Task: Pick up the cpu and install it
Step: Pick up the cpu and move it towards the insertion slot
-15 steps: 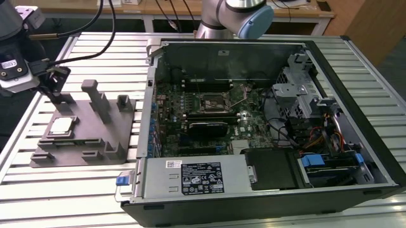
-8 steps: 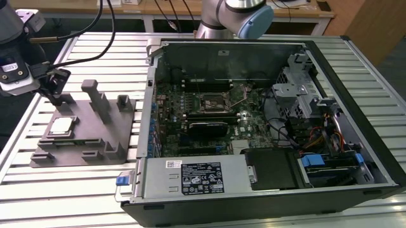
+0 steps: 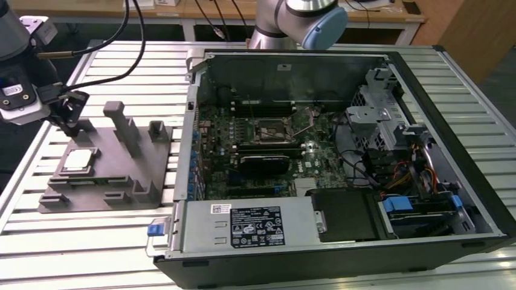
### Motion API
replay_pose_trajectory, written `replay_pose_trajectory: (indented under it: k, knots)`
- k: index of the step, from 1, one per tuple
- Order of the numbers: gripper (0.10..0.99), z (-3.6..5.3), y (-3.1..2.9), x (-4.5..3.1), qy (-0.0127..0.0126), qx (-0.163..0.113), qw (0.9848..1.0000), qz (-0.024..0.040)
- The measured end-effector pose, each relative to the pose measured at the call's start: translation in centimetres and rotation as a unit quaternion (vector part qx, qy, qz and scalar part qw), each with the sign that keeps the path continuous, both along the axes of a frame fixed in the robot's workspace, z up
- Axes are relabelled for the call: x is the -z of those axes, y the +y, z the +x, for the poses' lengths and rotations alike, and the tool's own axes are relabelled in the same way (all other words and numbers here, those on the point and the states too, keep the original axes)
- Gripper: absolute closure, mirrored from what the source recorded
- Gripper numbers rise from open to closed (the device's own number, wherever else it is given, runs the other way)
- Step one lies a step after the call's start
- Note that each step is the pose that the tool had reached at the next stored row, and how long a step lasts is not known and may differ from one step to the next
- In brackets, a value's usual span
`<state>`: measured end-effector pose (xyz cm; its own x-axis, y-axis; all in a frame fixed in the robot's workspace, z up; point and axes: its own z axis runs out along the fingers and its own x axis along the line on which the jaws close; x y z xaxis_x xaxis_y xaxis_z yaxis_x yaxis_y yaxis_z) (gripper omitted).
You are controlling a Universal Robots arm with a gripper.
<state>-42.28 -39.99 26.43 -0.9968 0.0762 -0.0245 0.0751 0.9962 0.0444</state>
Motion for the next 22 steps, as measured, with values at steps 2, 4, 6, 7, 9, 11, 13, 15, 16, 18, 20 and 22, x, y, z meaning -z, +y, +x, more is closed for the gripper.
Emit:
replay_pose_trajectory:
  k: [2, 4, 6, 7, 9, 11, 13, 15, 16, 18, 20, 22]
  knots:
    - [0.98, -0.09, -0.01, 0.15, 0.0001, 0.0, 1.0, 0.0]
    - [0.98, -0.18, -0.02, 0.31, 0.0, 0.0, 1.0, 0.0]
    - [0.98, -0.26, -0.02, 0.46, 0.0, 0.0, 1.0, 0.0]
    - [0.98, -0.31, -0.03, 0.54, 0.0, 0.0, 1.0, 0.0]
    - [0.98, -0.39, -0.03, 0.69, 0.0001, 0.0, 1.0, 0.0]
    - [0.98, -0.47, -0.03, 0.84, 0.0001, 0.0, 1.0, 0.0]
    - [0.98, -0.54, -0.04, 0.97, 0.0001, 0.0, 1.0, 0.0]
    - [0.98, -0.6, -0.03, 1.12, 0.0, 0.0, 1.0, 0.0]
    - [0.98, -0.64, -0.03, 1.19, 0.0001, 0.0, 1.0, 0.0]
    - [0.98, -0.7, -0.03, 1.32, 0.0001, 0.0, 1.0, 0.0]
    - [0.98, -0.76, -0.03, 1.44, 0.0001, 0.0, 1.0, 0.0]
    - [0.98, -0.83, -0.04, 1.57, 0.0, 0.0, 1.0, 0.0]
